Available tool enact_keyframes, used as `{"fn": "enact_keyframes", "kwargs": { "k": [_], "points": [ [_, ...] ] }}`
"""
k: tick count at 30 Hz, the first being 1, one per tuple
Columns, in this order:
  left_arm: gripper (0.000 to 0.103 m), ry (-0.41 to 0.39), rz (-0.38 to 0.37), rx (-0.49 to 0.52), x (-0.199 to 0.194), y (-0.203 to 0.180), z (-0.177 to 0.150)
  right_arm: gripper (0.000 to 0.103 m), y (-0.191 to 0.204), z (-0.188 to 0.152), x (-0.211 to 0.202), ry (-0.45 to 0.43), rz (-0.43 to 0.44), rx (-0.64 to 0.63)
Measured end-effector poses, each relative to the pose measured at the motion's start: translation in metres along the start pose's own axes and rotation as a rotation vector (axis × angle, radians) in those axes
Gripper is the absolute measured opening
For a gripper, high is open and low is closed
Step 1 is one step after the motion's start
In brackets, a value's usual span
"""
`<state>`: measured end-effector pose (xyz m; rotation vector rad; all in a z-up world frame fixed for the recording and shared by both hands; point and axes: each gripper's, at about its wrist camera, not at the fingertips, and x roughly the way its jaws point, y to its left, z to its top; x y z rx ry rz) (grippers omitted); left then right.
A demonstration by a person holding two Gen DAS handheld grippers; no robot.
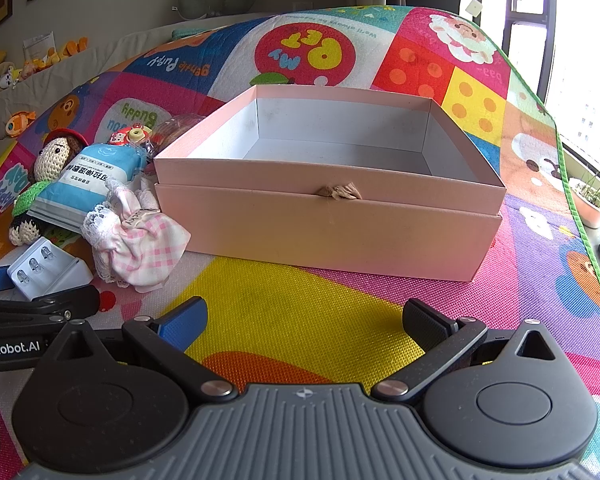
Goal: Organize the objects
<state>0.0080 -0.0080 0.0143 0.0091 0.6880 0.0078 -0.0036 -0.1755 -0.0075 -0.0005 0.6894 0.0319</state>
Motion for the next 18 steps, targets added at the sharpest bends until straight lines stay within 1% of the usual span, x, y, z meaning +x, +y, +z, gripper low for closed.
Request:
{"fn": "enact_keyframes", "kwargs": {
  "k": [4, 6, 8, 9, 10, 12, 13, 14, 15, 18],
  "points": [
    [0.103, -0.001, -0.013, -0.011, -0.001, 0.003, 0.001, 0.103, 0.0, 0.0, 0.0, 0.0, 0.0, 0.0],
    [0.103, -0.002, -0.045, -0.016, -0.003, 0.009, 0.001, 0.103, 0.0, 0.0, 0.0, 0.0, 0.0, 0.0],
    [0.103, -0.001, -0.101, -0.047, -0.011, 0.021, 0.005, 0.103, 0.0, 0.0, 0.0, 0.0, 0.0, 0.0],
    [0.103, -0.023, -0.112, -0.074, -0.017, 0.028, 0.009, 0.103, 0.0, 0.0, 0.0, 0.0, 0.0, 0.0],
    [0.103, -0.067, -0.103, -0.088, -0.025, 0.033, 0.015, 0.103, 0.0, 0.0, 0.0, 0.0, 0.0, 0.0],
    [0.103, -0.165, -0.083, -0.062, -0.037, 0.038, 0.031, 0.103, 0.0, 0.0, 0.0, 0.0, 0.0, 0.0],
    [0.103, -0.191, -0.087, -0.029, -0.039, 0.038, 0.042, 0.103, 0.0, 0.0, 0.0, 0.0, 0.0, 0.0],
    [0.103, -0.195, -0.092, 0.001, -0.036, 0.036, 0.052, 0.103, 0.0, 0.0, 0.0, 0.0, 0.0, 0.0],
    [0.103, -0.179, -0.098, 0.031, -0.03, 0.033, 0.062, 0.103, 0.0, 0.0, 0.0, 0.0, 0.0, 0.0],
    [0.103, -0.086, -0.109, 0.104, 0.003, 0.022, 0.084, 0.103, 0.0, 0.0, 0.0, 0.0, 0.0, 0.0]
  ]
}}
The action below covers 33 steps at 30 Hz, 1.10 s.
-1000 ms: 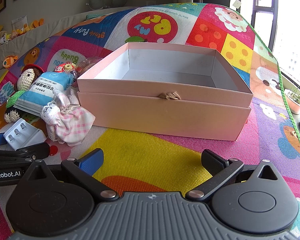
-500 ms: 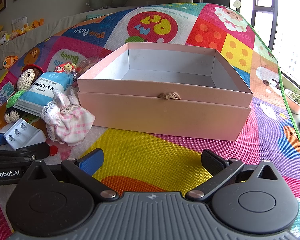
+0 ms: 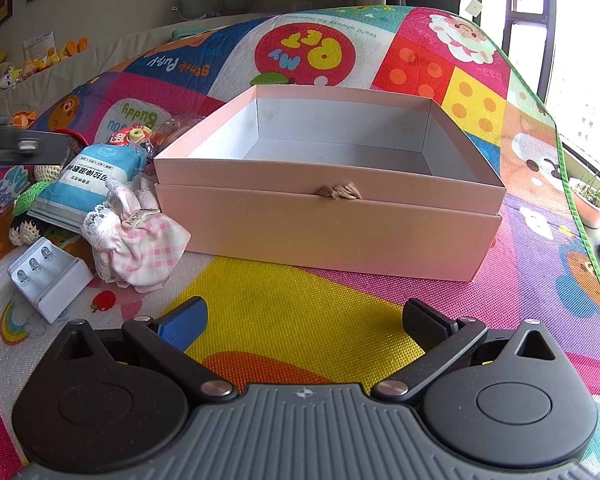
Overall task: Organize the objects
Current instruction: 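Grasp the blue cotton-pad bag with the left gripper and lift it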
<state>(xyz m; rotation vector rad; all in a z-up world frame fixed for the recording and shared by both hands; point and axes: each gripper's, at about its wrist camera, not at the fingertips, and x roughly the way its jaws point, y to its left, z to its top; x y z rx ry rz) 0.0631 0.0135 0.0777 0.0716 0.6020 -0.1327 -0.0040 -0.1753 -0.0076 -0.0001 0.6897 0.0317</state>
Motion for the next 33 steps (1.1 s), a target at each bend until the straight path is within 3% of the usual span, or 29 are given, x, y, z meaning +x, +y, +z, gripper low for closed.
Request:
{"fn": "enact_keyframes", "kwargs": {
  "k": [5, 13, 16, 18, 23, 25, 28, 33],
  "points": [
    [0.095, 0.136, 0.038, 0.033, 0.055, -0.002, 0.004, 0.103, 0.0, 0.0, 0.0, 0.0, 0.0, 0.0],
    [0.094, 0.183, -0.062, -0.109, 0.087, 0.014, 0.012, 0.103, -0.001, 0.001, 0.0, 0.0, 0.0, 0.001],
    [0.077, 0.168, -0.077, -0.127, 0.08, 0.025, 0.01, 0.103, -0.001, 0.002, 0.0, 0.0, 0.0, 0.001],
    [0.072, 0.177, -0.082, -0.115, 0.073, 0.032, 0.006, 0.103, -0.001, 0.003, -0.001, 0.001, -0.001, 0.0],
    [0.071, 0.168, -0.065, -0.042, 0.075, 0.025, -0.001, 0.103, 0.0, 0.0, 0.003, 0.001, 0.0, 0.0],
    [0.064, 0.166, -0.051, 0.016, 0.076, 0.015, -0.003, 0.103, 0.0, -0.001, 0.004, 0.003, 0.003, 0.002],
    [0.06, 0.105, -0.108, -0.011, 0.05, 0.021, -0.001, 0.103, -0.001, -0.002, 0.004, 0.037, 0.032, -0.015],
    [0.06, -0.065, -0.21, -0.105, -0.045, 0.049, -0.014, 0.103, -0.007, -0.003, -0.011, 0.086, 0.042, -0.037]
  ]
}}
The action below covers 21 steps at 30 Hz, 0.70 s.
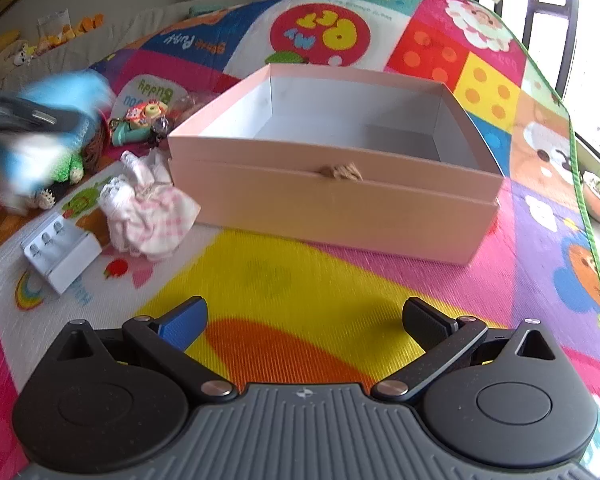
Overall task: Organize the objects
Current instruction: 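Grasp the blue cotton-pad bag with the left gripper and lift it, then grasp the white battery charger with the right gripper while the left gripper holds the bag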
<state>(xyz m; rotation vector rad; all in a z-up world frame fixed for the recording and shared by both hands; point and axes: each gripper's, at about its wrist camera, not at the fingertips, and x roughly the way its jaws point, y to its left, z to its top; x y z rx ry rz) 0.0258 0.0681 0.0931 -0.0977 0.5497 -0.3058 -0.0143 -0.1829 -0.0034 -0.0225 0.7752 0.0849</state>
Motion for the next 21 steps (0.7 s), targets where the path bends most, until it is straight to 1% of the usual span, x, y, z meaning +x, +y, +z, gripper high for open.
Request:
{"fn": "enact_keyframes", "kwargs": {
  "k": [2, 5, 7, 11, 13, 14, 15, 17, 19, 21],
  "points": [
    [0.06, -0.036, 0.002, -0.013, -0.033, 0.003, -0.011, 0.103, 0.004, -0.004, 0.0, -0.009, -0.008, 0.0],
    [0.06, -0.033, 0.034, -0.075, -0.067, 0.017, -0.035, 0.103, 0.006, -0.003, 0.003, -0.004, -0.01, 0.001],
    [0.06, -0.018, 0.057, -0.128, -0.078, 0.027, -0.051, 0.103, 0.007, -0.002, 0.003, 0.001, -0.014, 0.0],
    [0.06, 0.017, 0.139, -0.208, -0.085, 0.048, -0.074, 0.103, 0.007, -0.001, 0.003, -0.004, -0.017, -0.003],
    [0.06, 0.034, 0.141, -0.259, -0.083, 0.058, -0.081, 0.103, 0.009, 0.0, 0.003, -0.009, -0.005, -0.018],
    [0.06, 0.045, 0.135, -0.279, -0.082, 0.062, -0.083, 0.103, 0.011, 0.001, 0.002, -0.01, 0.017, -0.035],
    [0.06, 0.051, 0.129, -0.284, -0.084, 0.065, -0.087, 0.103, 0.017, 0.002, -0.002, -0.016, 0.067, -0.069],
    [0.06, 0.045, 0.126, -0.265, -0.085, 0.065, -0.084, 0.103, 0.035, 0.004, -0.019, -0.086, 0.169, -0.142],
    [0.06, 0.027, 0.13, -0.257, -0.089, 0.067, -0.082, 0.103, 0.065, 0.009, -0.036, -0.168, 0.258, -0.284],
    [0.06, 0.009, 0.128, -0.271, -0.089, 0.07, -0.077, 0.103, 0.099, 0.015, -0.041, -0.219, 0.318, -0.428]
  ]
}}
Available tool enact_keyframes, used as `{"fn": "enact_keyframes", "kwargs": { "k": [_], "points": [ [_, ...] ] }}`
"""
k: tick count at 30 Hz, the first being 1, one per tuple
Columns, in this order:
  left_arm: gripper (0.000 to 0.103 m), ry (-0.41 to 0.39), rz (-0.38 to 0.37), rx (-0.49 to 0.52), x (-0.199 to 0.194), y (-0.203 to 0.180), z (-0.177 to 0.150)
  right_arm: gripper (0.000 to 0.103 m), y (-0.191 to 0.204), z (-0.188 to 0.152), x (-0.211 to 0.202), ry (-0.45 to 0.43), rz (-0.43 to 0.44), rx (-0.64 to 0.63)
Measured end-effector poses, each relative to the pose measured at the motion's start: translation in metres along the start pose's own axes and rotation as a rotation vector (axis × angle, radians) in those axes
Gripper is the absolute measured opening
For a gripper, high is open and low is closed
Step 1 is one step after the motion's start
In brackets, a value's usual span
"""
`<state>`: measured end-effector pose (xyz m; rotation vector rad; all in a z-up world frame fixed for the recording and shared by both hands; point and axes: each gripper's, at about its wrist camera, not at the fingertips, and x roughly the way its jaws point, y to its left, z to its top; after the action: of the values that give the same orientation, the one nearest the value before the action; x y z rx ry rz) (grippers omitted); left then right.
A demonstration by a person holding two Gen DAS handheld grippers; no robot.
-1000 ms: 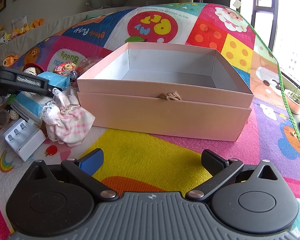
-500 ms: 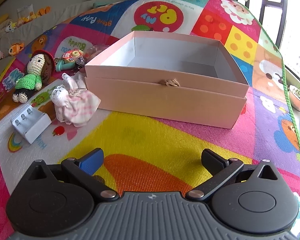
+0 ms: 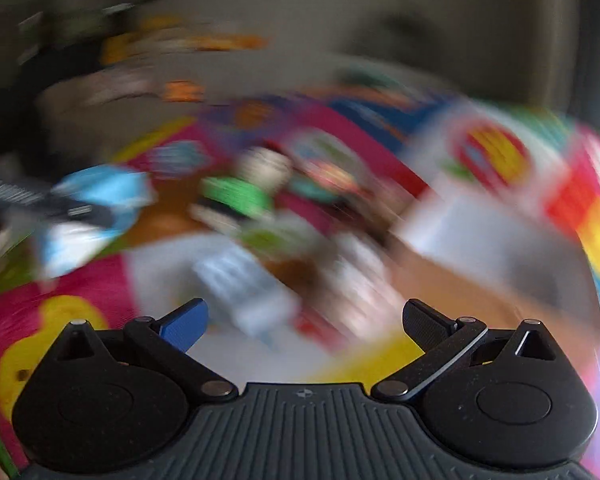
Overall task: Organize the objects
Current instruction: 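Grasp the white battery charger with the right gripper while the left gripper holds the bag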
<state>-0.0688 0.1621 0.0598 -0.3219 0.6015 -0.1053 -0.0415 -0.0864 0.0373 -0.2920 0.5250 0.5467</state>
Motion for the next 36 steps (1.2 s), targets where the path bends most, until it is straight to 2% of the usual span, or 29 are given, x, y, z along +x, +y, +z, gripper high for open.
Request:
{"fn": "enact_keyframes", "kwargs": {
  "k": [2, 4, 9, 11, 13, 15, 17, 19, 21, 23, 25, 31, 36],
  "points": [
    [0.06, -0.014, -0.003, -0.012, 0.0, 0.003, 0.003, 0.103, 0.019, 0.014, 0.021, 0.015, 0.086, -0.083],
    [0.06, -0.021, -0.006, -0.023, -0.001, 0.005, 0.004, 0.103, 0.025, 0.022, 0.05, 0.07, 0.152, -0.109],
    [0.06, -0.04, 0.005, -0.044, -0.009, 0.021, 0.004, 0.103, 0.011, 0.024, 0.092, 0.143, 0.188, -0.027],
    [0.06, -0.053, 0.016, -0.063, -0.011, 0.03, 0.004, 0.103, 0.006, 0.019, 0.092, 0.186, 0.225, 0.027],
    [0.06, -0.066, 0.016, -0.078, -0.013, 0.037, 0.004, 0.103, 0.011, 0.014, 0.081, 0.224, 0.322, 0.082],
    [0.06, -0.072, 0.012, -0.088, -0.013, 0.042, 0.004, 0.102, 0.02, 0.014, 0.065, 0.207, 0.391, 0.075],
    [0.06, -0.068, 0.012, -0.089, -0.011, 0.043, 0.004, 0.102, 0.027, 0.018, 0.054, 0.167, 0.345, 0.047],
    [0.06, -0.059, 0.011, -0.089, -0.009, 0.042, 0.002, 0.1, 0.028, 0.022, 0.064, 0.162, 0.284, 0.058],
    [0.06, -0.05, 0.003, -0.087, -0.007, 0.039, -0.001, 0.093, 0.028, 0.026, 0.08, 0.205, 0.22, 0.131],
    [0.06, -0.041, -0.005, -0.083, -0.007, 0.035, -0.004, 0.092, 0.028, 0.029, 0.092, 0.243, 0.191, 0.219],
    [0.06, -0.031, -0.008, -0.083, -0.005, 0.034, -0.007, 0.092, 0.037, 0.032, 0.098, 0.221, 0.137, 0.239],
    [0.06, -0.021, -0.018, -0.085, -0.006, 0.031, -0.012, 0.092, 0.064, 0.027, 0.11, 0.194, 0.061, 0.12],
    [0.06, -0.011, -0.005, -0.09, -0.006, 0.031, -0.017, 0.096, 0.053, 0.035, 0.109, 0.228, 0.046, 0.231]
  ]
}}
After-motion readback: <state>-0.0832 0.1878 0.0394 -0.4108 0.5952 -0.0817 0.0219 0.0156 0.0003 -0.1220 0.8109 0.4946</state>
